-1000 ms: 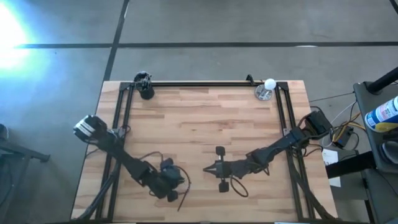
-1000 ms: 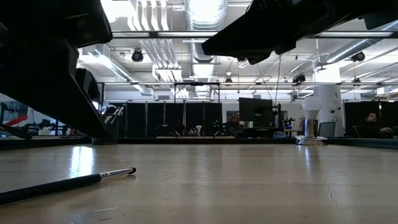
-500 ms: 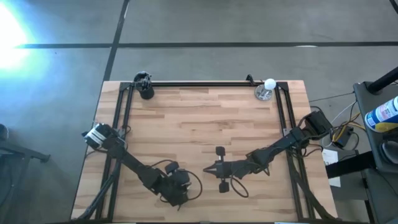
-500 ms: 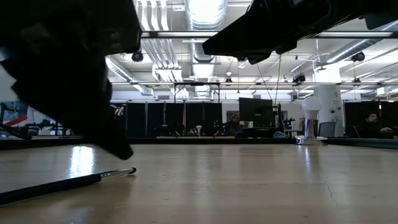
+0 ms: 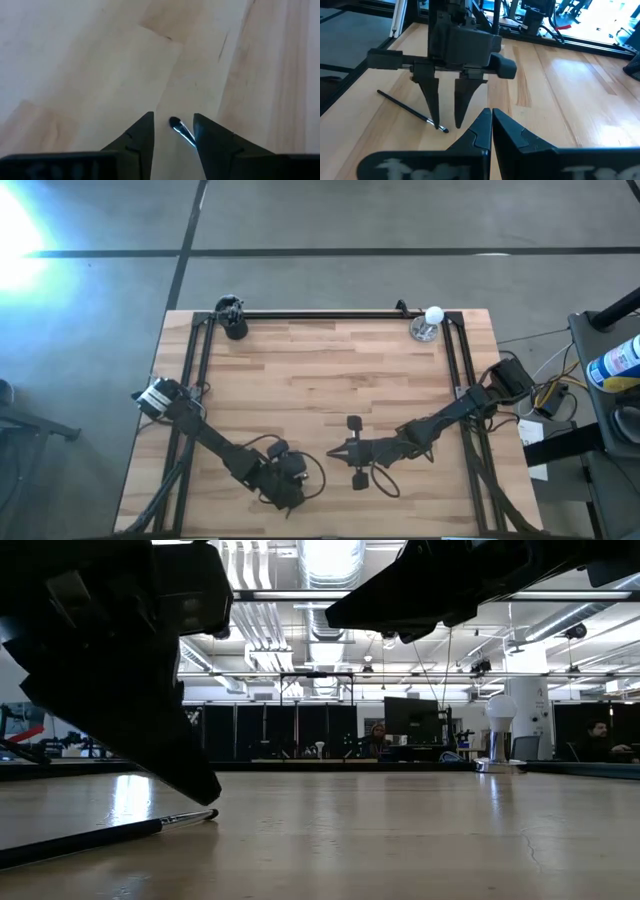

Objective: Pick & Place Makeup Supplies
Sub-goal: Put the makeup brush into the makeup holder

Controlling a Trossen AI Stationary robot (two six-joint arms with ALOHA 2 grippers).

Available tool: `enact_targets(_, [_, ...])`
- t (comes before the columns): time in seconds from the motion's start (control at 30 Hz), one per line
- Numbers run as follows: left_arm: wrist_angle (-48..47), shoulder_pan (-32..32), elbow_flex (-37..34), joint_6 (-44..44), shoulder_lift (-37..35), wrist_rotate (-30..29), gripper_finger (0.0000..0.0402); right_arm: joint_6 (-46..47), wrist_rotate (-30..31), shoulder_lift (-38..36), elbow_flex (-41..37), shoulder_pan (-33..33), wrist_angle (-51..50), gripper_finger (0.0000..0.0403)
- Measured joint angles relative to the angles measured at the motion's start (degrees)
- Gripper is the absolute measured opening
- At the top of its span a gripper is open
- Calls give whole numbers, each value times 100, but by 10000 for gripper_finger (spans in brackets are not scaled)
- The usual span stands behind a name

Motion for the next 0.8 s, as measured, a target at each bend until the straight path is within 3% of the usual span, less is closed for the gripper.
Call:
enact_targets(0.43, [69, 22, -36, -56, 354, 189, 121, 0, 0, 0, 0, 0, 6, 8])
enact_targets(0.7, [-348, 76, -36, 262, 262, 283, 19, -2, 1, 0, 0, 0, 4, 8])
enact_targets(0.8, [-385, 76, -41, 425, 211, 285, 5, -2, 0, 0, 0, 0, 0, 8])
